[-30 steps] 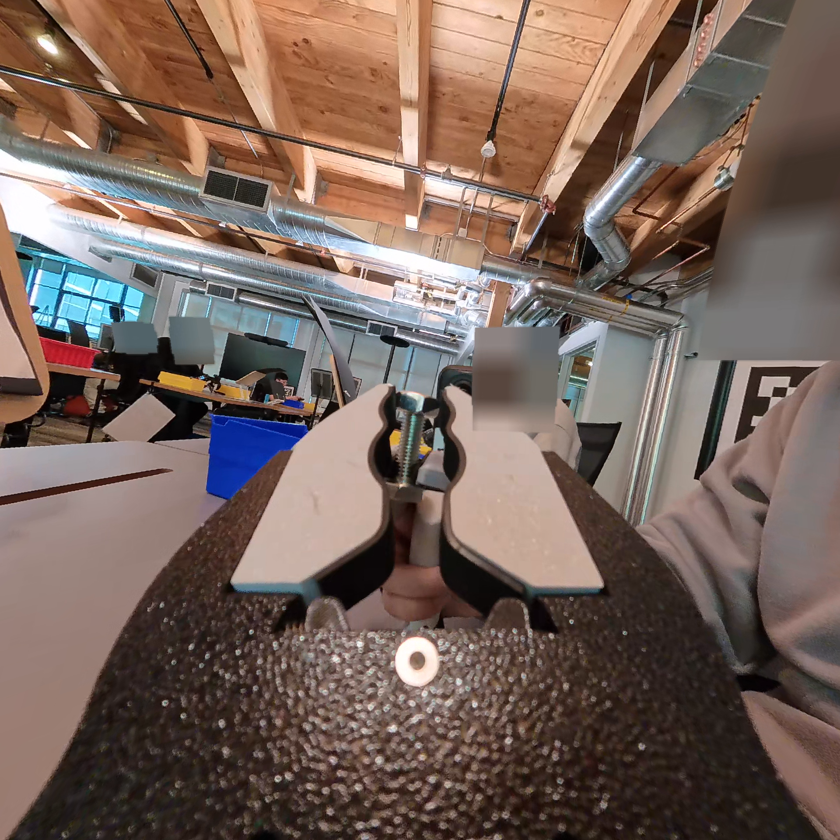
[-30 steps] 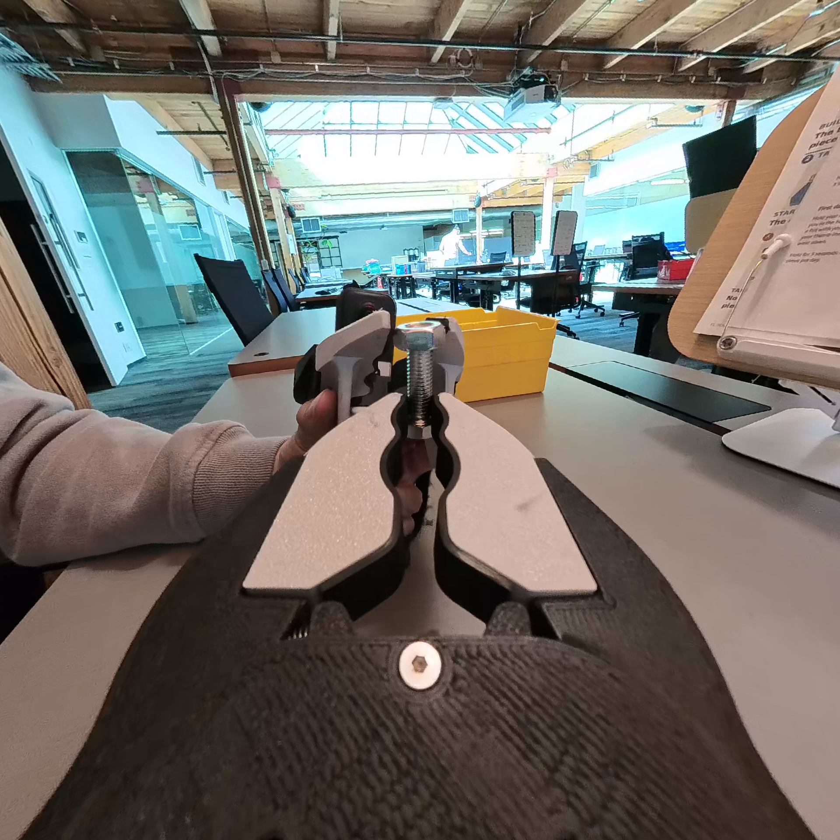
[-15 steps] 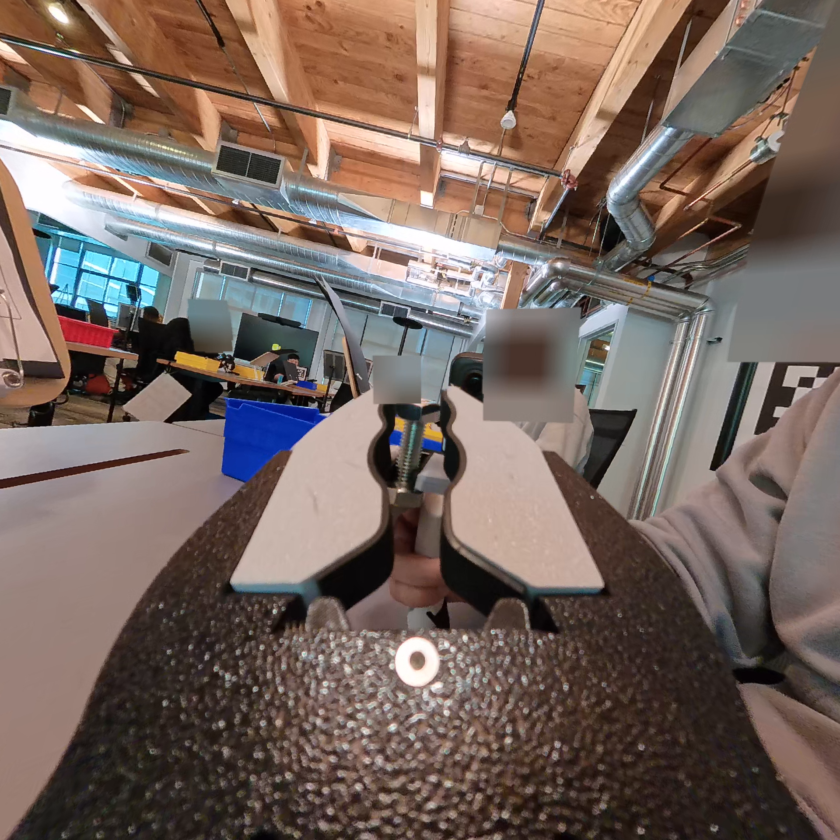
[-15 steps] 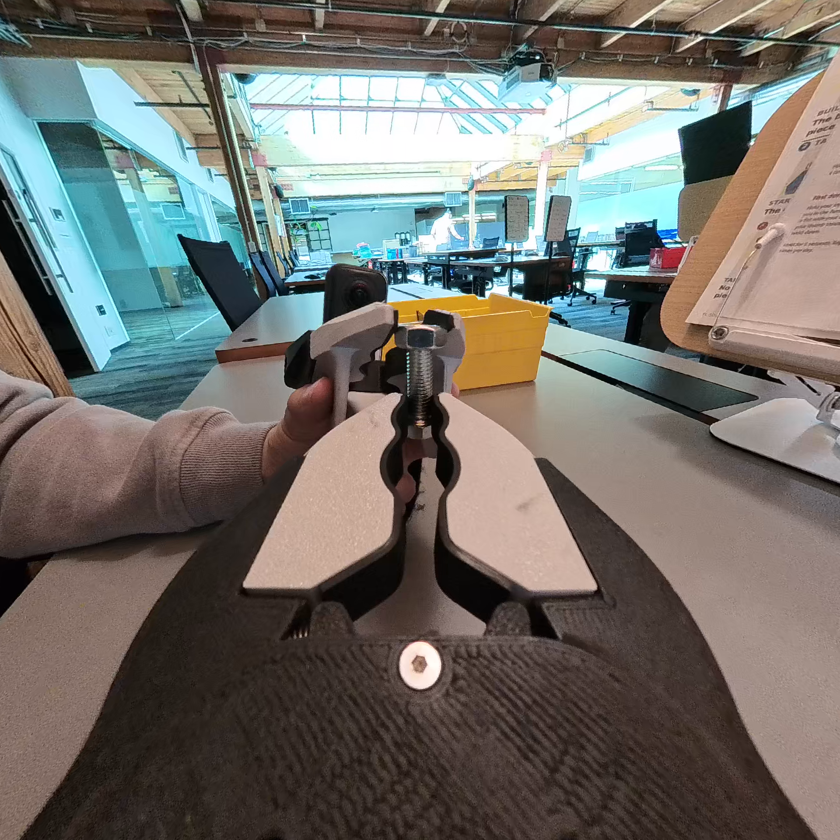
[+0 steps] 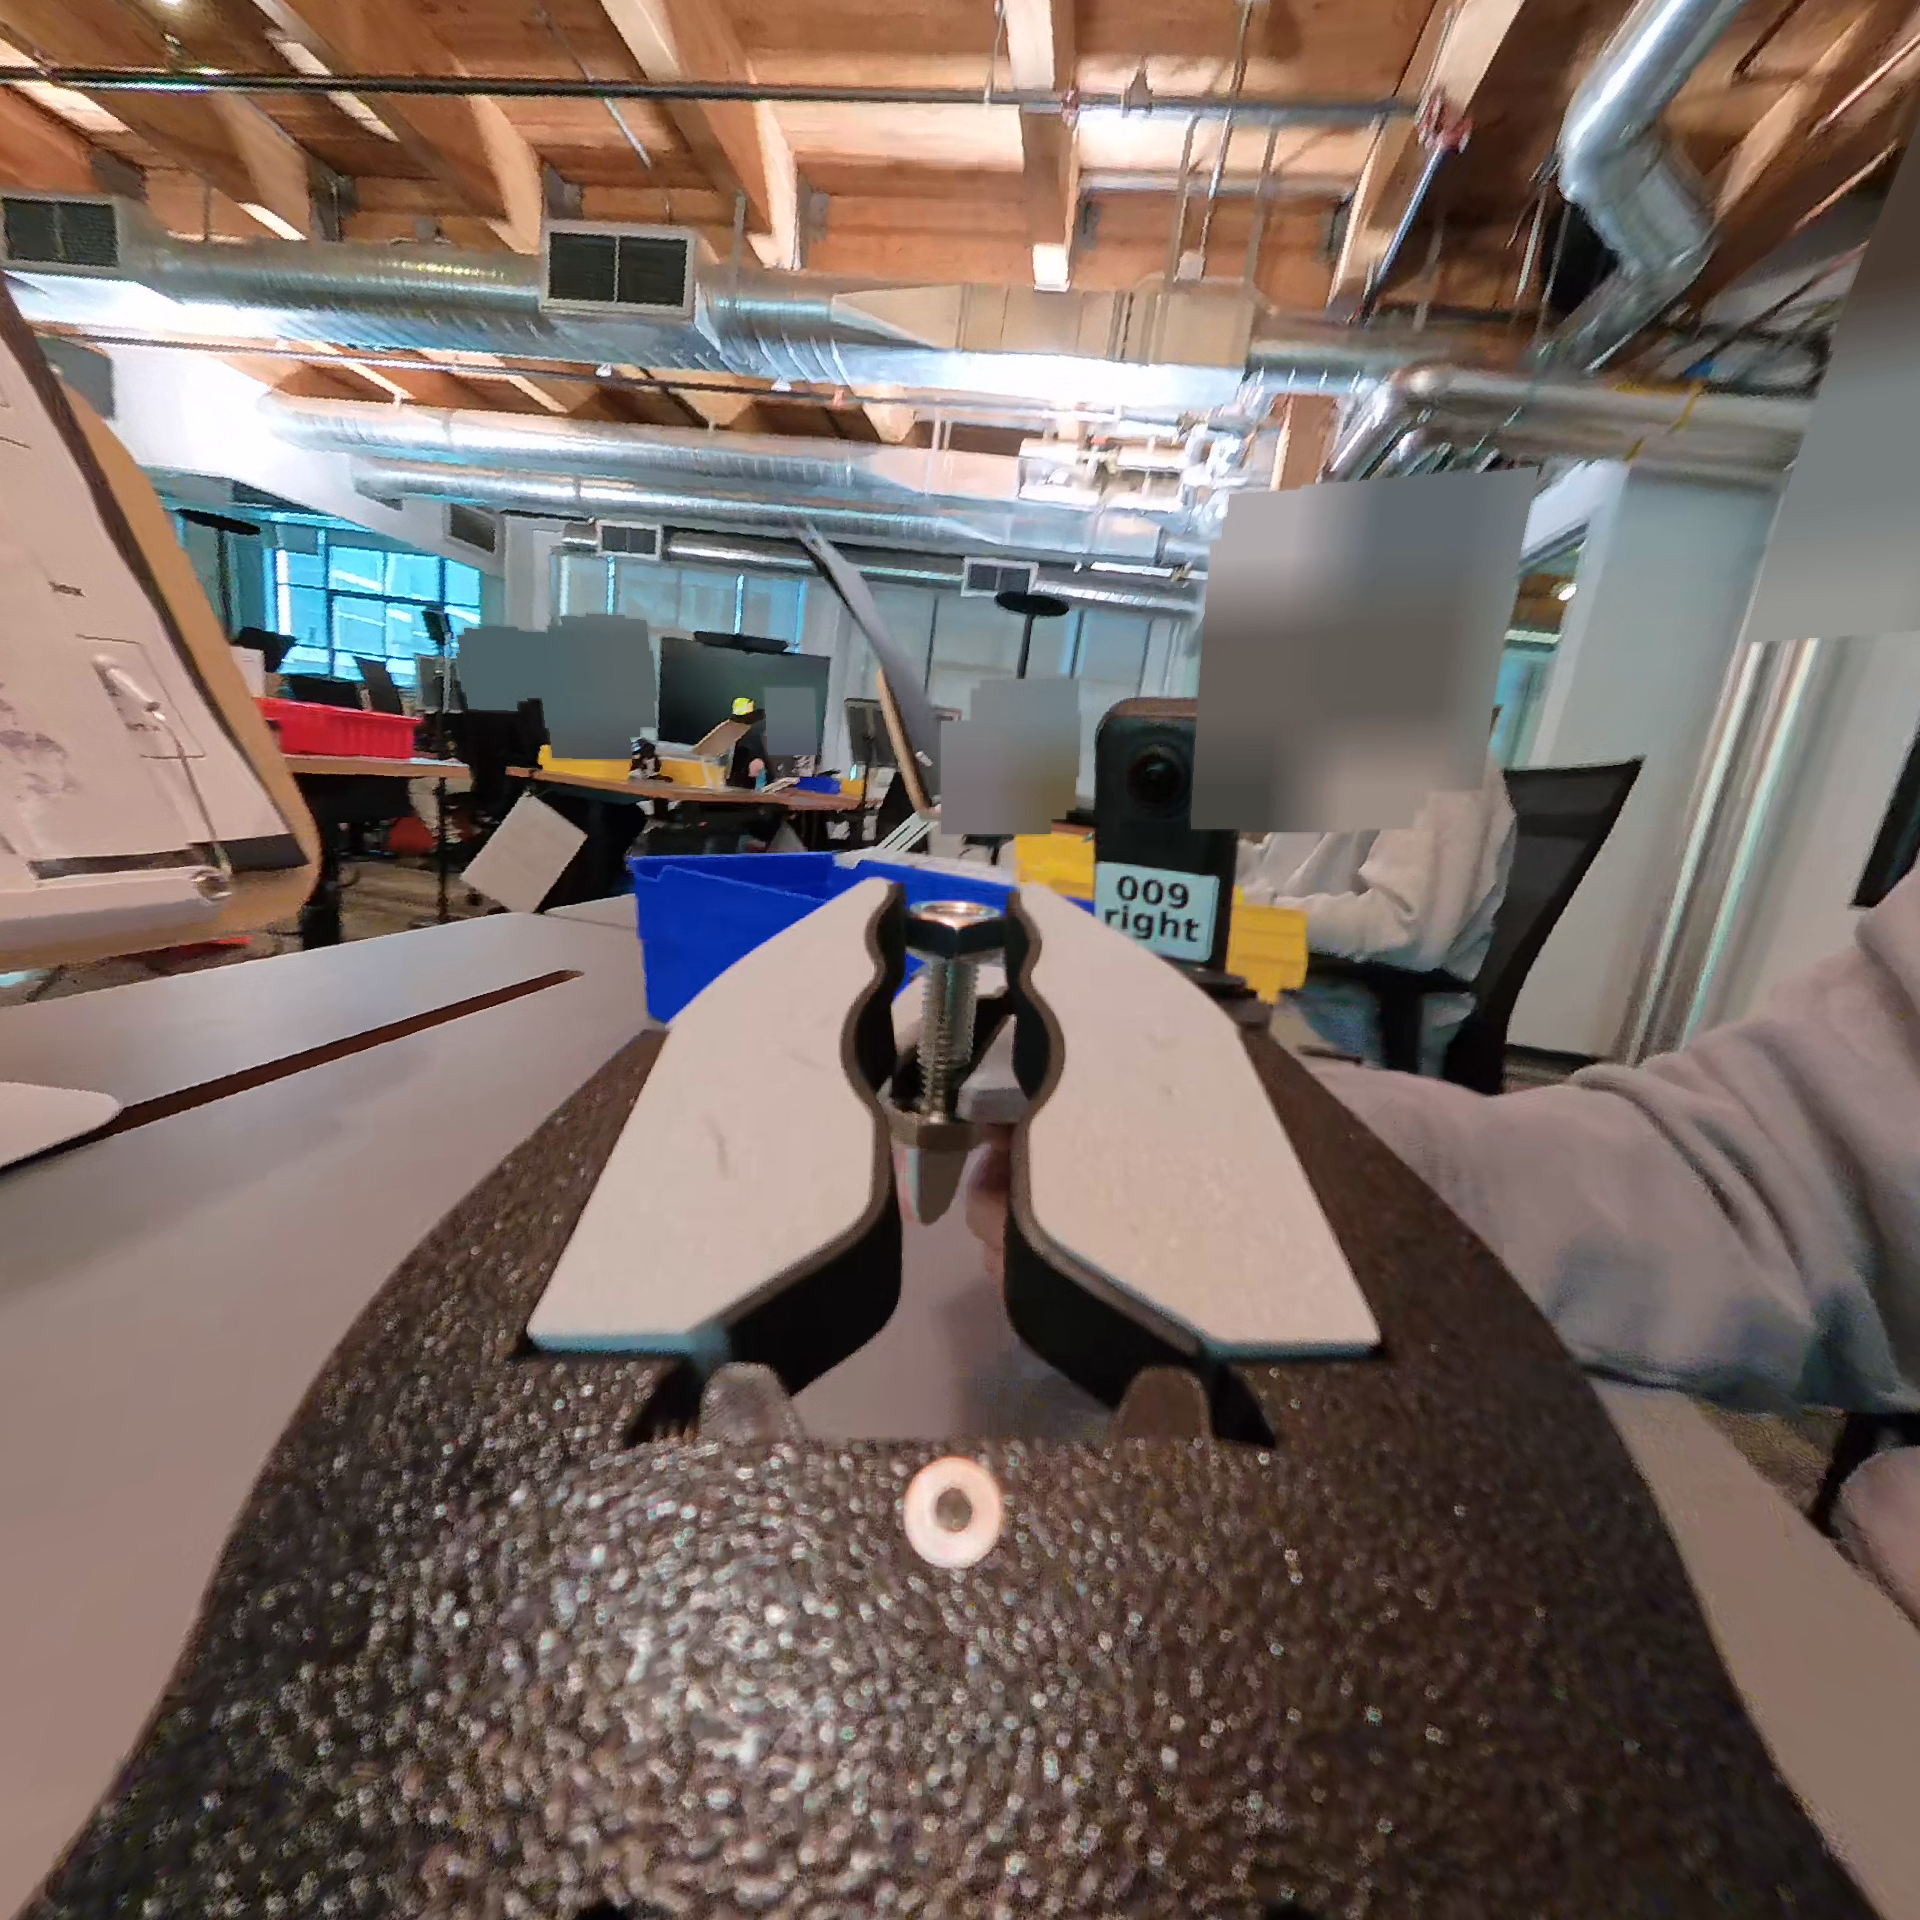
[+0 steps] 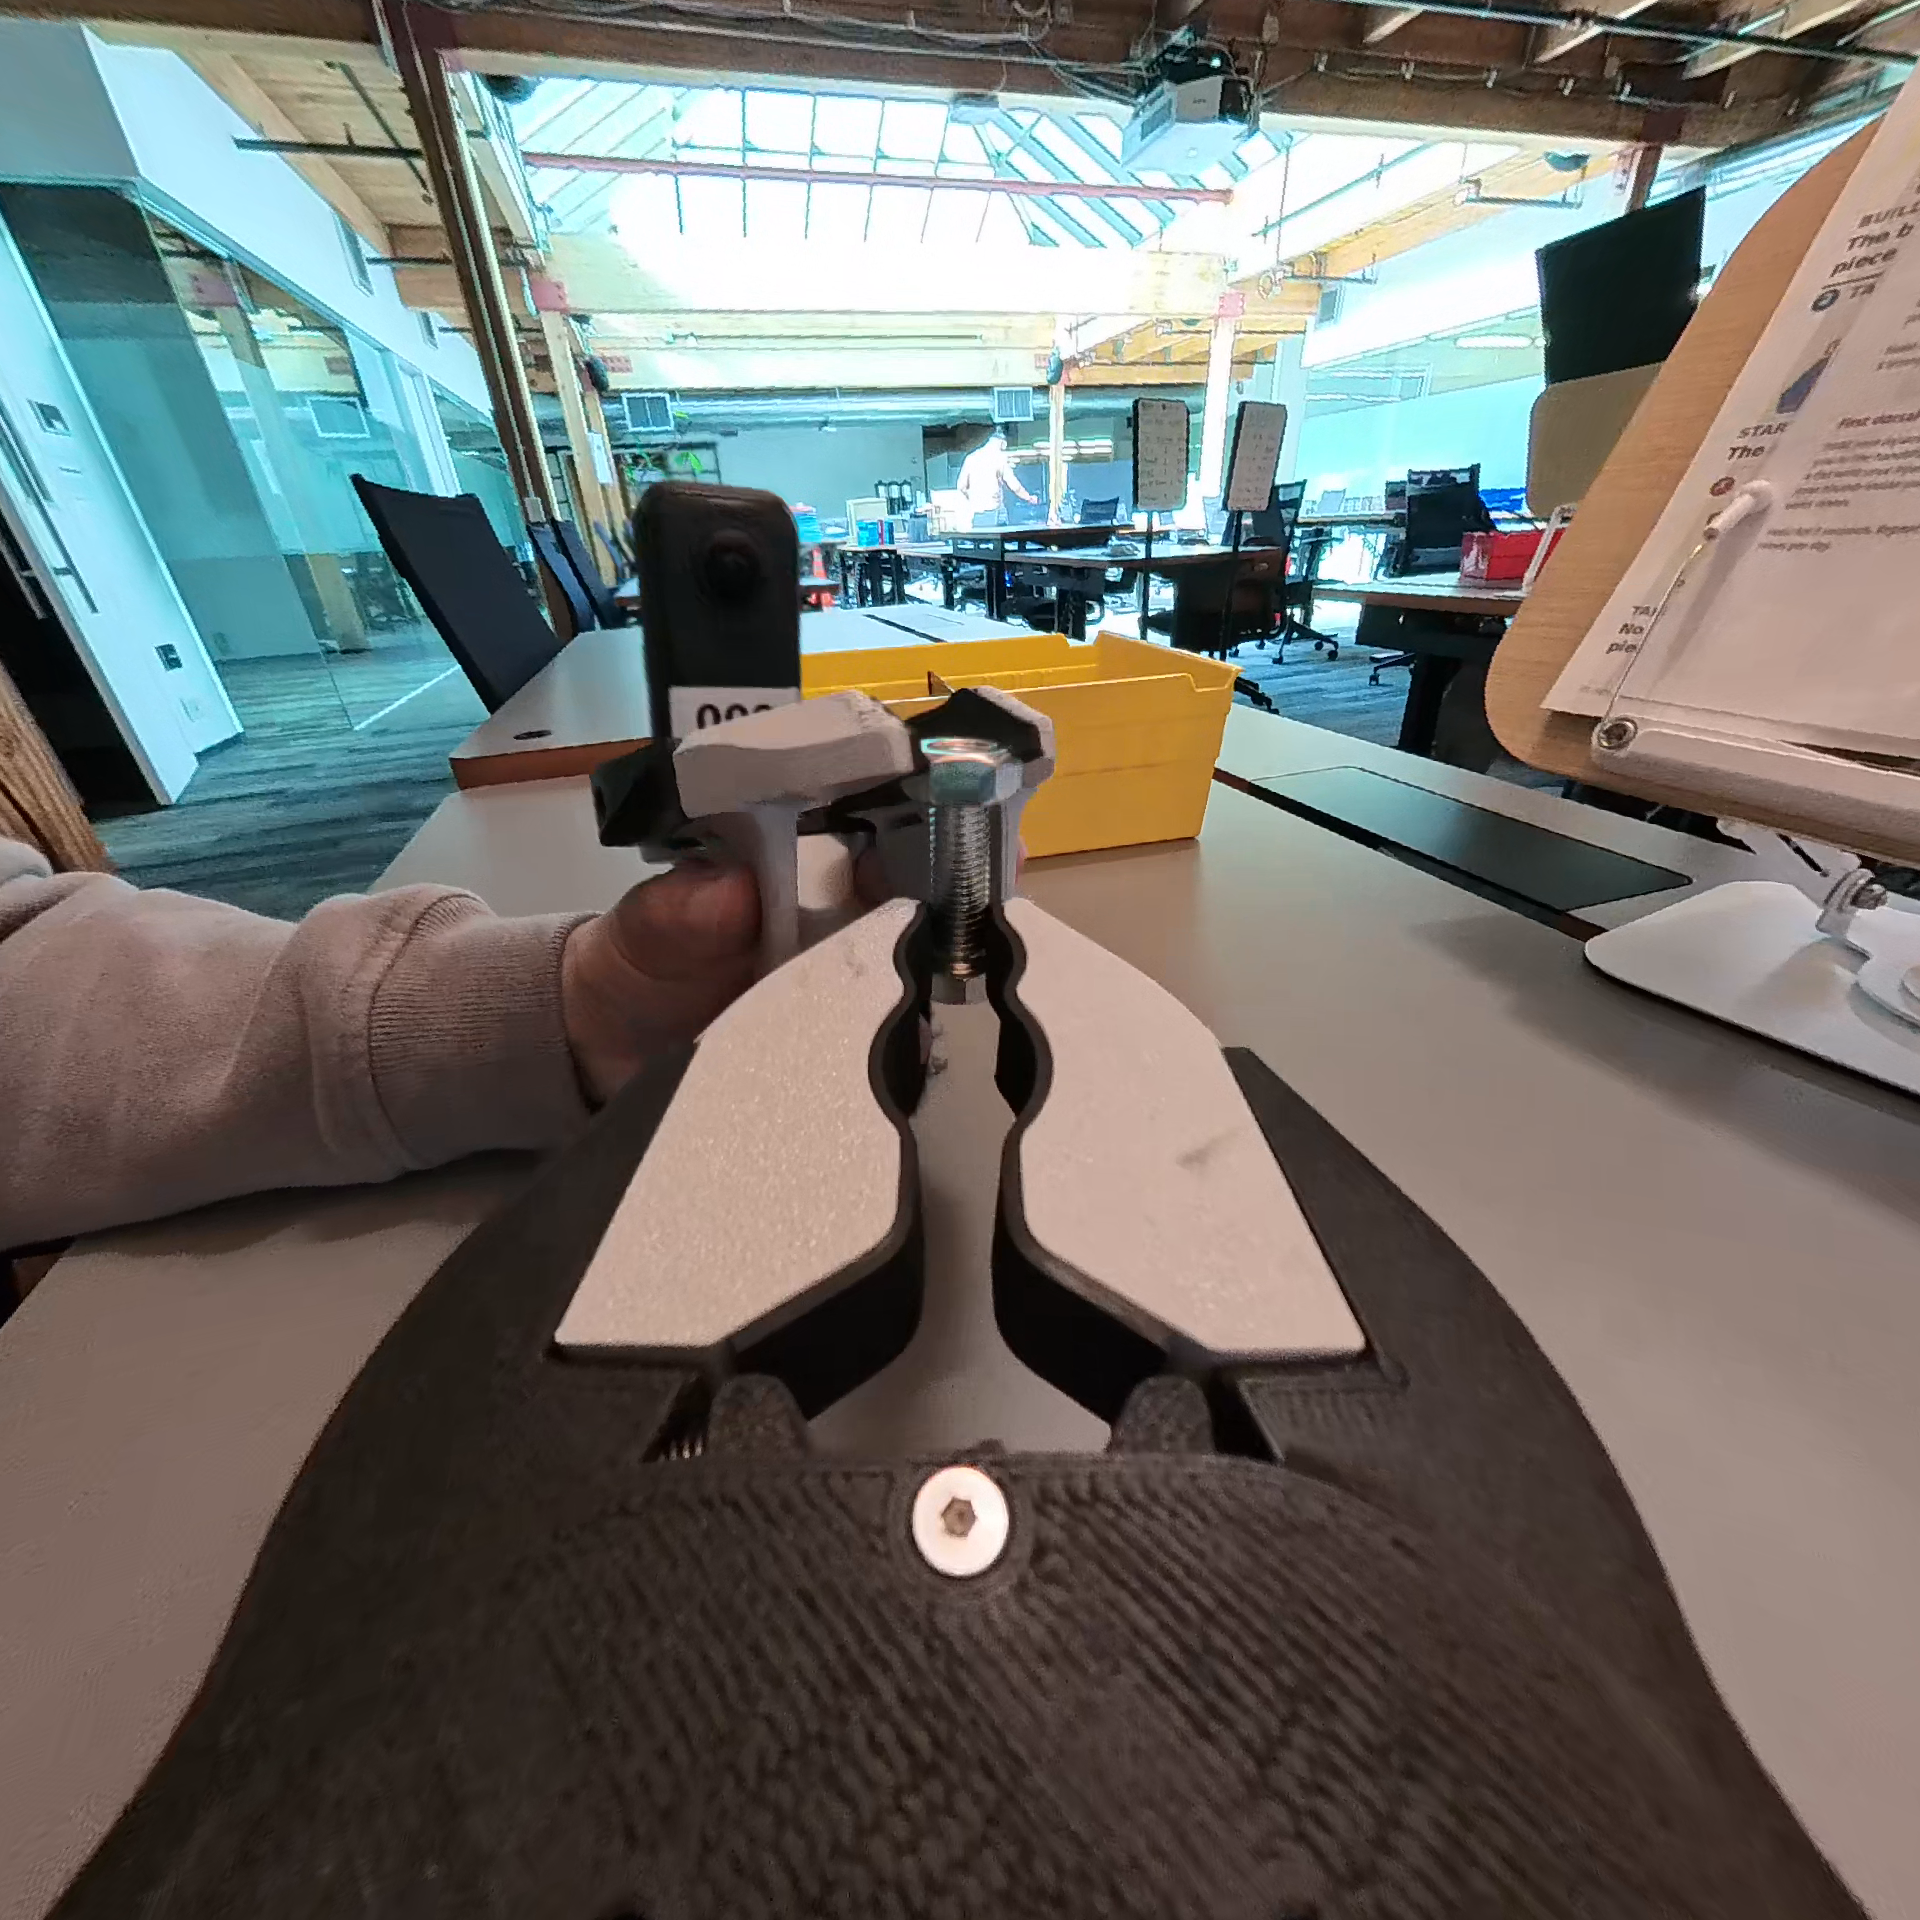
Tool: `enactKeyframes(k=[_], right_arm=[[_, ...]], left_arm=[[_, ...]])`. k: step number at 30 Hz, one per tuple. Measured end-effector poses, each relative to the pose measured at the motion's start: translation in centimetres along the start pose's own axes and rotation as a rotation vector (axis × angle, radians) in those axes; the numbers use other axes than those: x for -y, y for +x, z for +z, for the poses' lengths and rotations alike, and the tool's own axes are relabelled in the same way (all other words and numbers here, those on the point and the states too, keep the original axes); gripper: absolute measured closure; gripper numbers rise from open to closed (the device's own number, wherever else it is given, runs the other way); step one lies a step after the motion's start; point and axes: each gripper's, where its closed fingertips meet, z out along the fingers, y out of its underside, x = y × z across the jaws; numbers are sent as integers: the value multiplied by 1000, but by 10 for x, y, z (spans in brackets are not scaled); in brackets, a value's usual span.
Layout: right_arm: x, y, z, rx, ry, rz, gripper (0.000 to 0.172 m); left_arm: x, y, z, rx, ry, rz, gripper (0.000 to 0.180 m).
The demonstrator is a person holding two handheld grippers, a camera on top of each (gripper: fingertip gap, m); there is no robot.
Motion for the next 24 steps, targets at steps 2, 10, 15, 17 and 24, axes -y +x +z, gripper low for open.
enactKeyframes(k=[2, 10, 15, 17, 24], right_arm=[[-1, 2, 0, -9, -8, -6, 163], [-2, 1, 0, -8, -12, -8, 163], [0, 1, 0, -3, -1, -1, 163], [1, 1, -1, -1, 2, 1, 163], [3, 2, -2, -2, 19, 16, 163]], left_arm=[[-2, -1, 0, 16, -25, 17, 164], [-2, -1, -1, -1, -11, -33, 164], [0, 0, 0, -8, 0, -38, 154], [1, 0, -1, -11, 6, -37, 152], [3, -5, -3, 42, -12, 15, 152]])
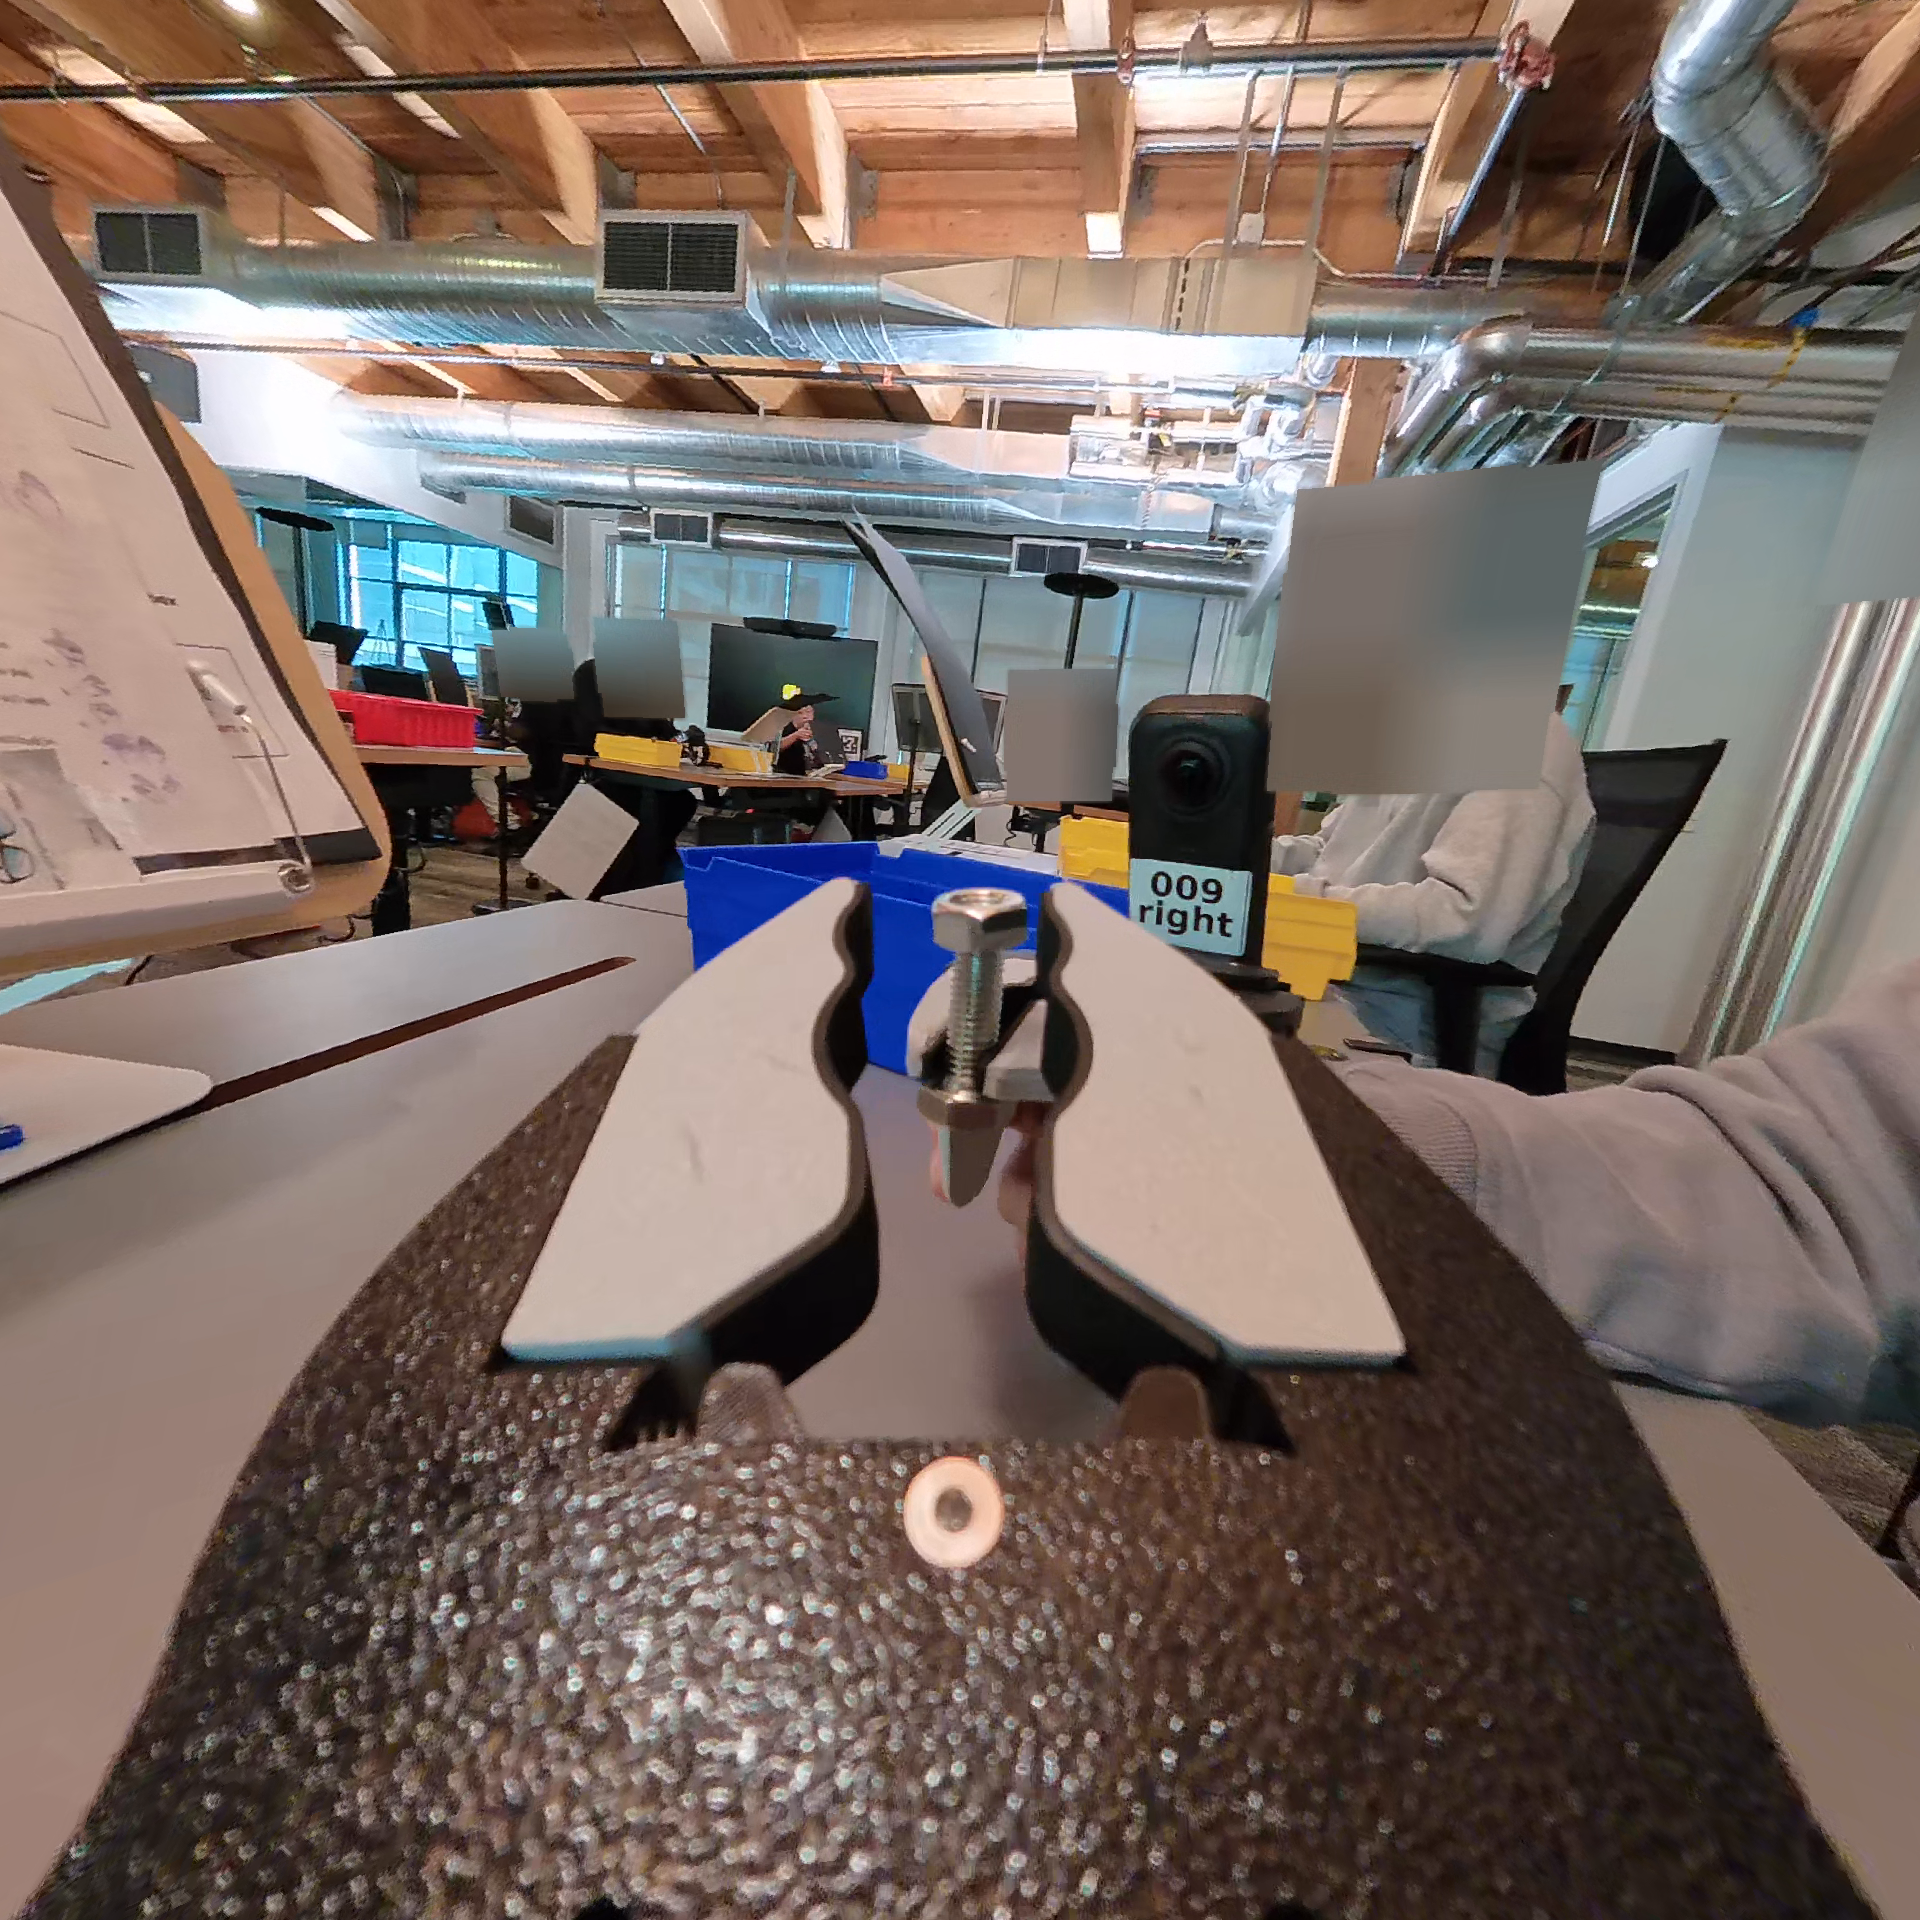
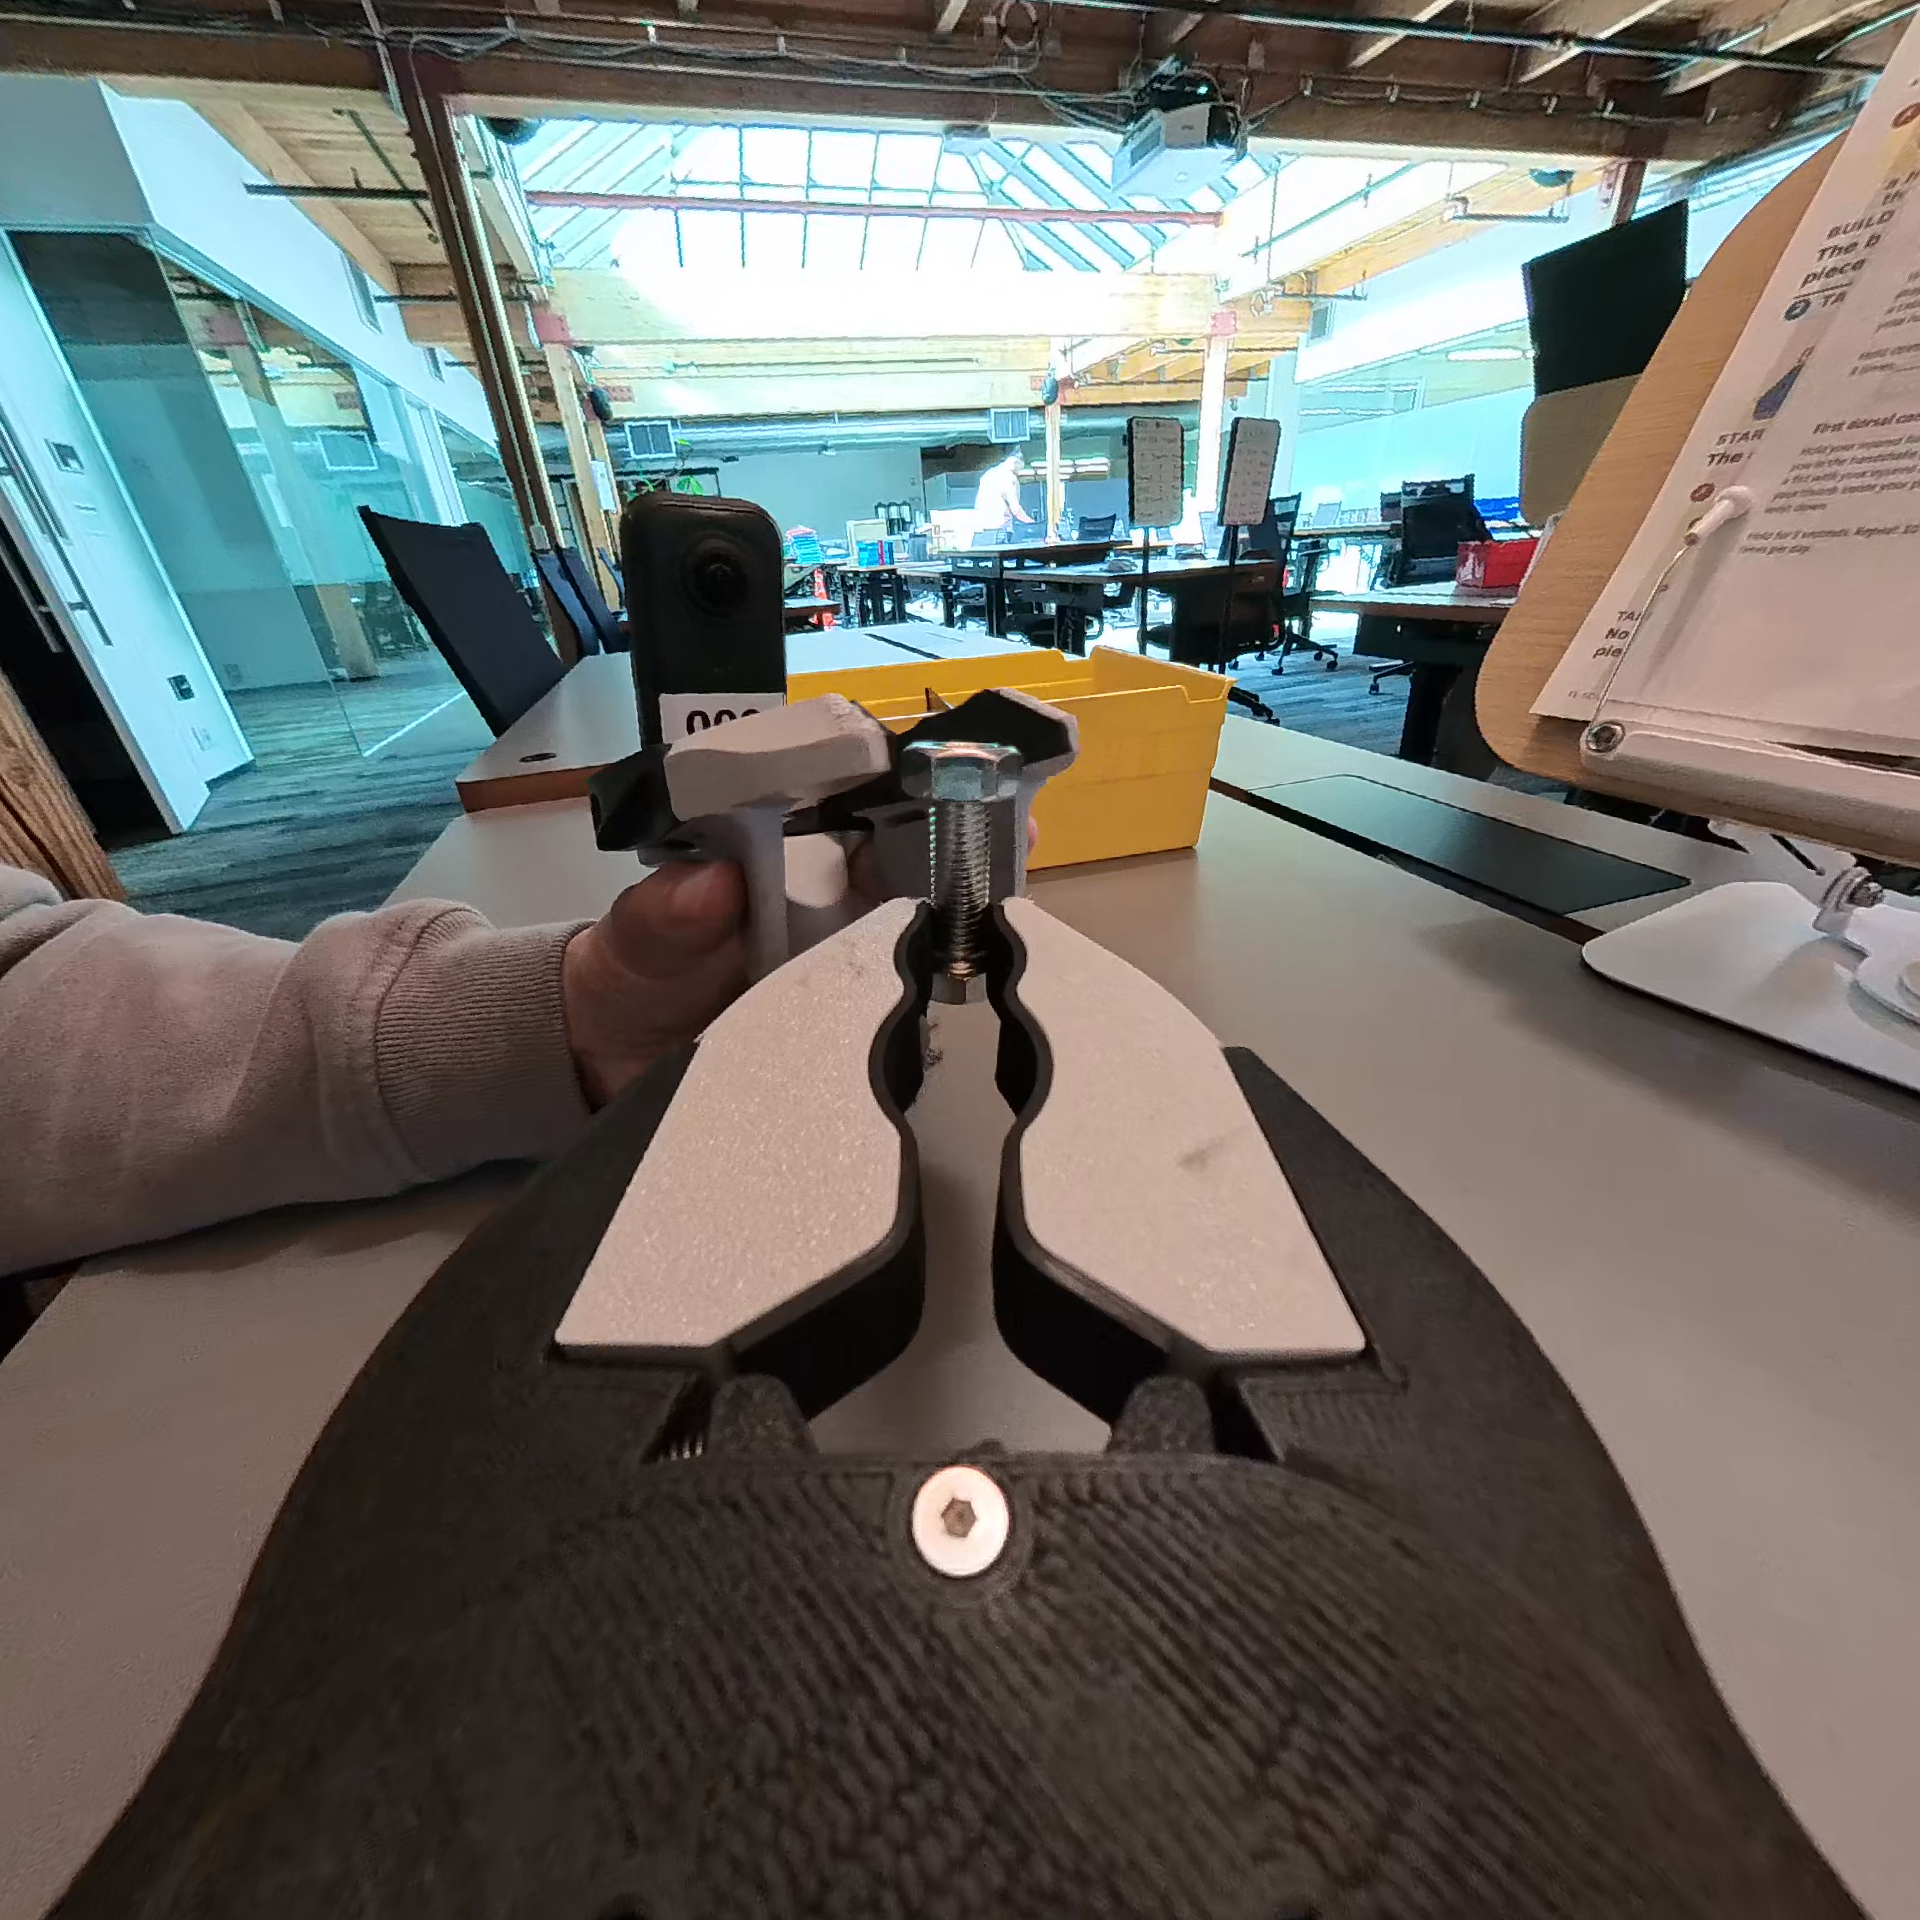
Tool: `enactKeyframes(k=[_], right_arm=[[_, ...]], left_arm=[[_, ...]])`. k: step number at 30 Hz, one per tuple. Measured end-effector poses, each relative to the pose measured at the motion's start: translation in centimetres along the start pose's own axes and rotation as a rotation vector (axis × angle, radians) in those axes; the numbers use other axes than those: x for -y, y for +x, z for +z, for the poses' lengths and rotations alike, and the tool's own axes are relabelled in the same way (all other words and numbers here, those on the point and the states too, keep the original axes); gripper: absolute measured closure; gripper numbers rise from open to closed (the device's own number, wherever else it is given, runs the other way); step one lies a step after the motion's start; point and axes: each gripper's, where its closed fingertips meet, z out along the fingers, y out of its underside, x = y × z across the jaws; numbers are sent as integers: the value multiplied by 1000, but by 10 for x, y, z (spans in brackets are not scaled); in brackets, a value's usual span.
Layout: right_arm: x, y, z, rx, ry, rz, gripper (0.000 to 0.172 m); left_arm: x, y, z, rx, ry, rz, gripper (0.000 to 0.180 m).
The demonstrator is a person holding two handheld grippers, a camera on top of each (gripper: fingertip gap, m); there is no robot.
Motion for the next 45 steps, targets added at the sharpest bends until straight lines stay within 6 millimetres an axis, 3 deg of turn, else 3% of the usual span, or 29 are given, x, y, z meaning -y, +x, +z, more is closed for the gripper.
enactKeyframes(k=[8, 22, 35, 45], right_arm=[[-2, 1, 0, -3, -12, -2, 163], [-16, -15, 4, 118, -98, 23, 163], [-11, -11, 2, 90, -71, 24, 163], [-17, -3, 2, 24, -122, -44, 163]], left_arm=[[-3, 2, 0, -15, -27, 13, 163], [-13, 12, -14, -159, -191, 24, 164], [-9, 9, -12, -135, -143, 41, 164], [-15, 3, -12, -55, -250, 151, 164]])
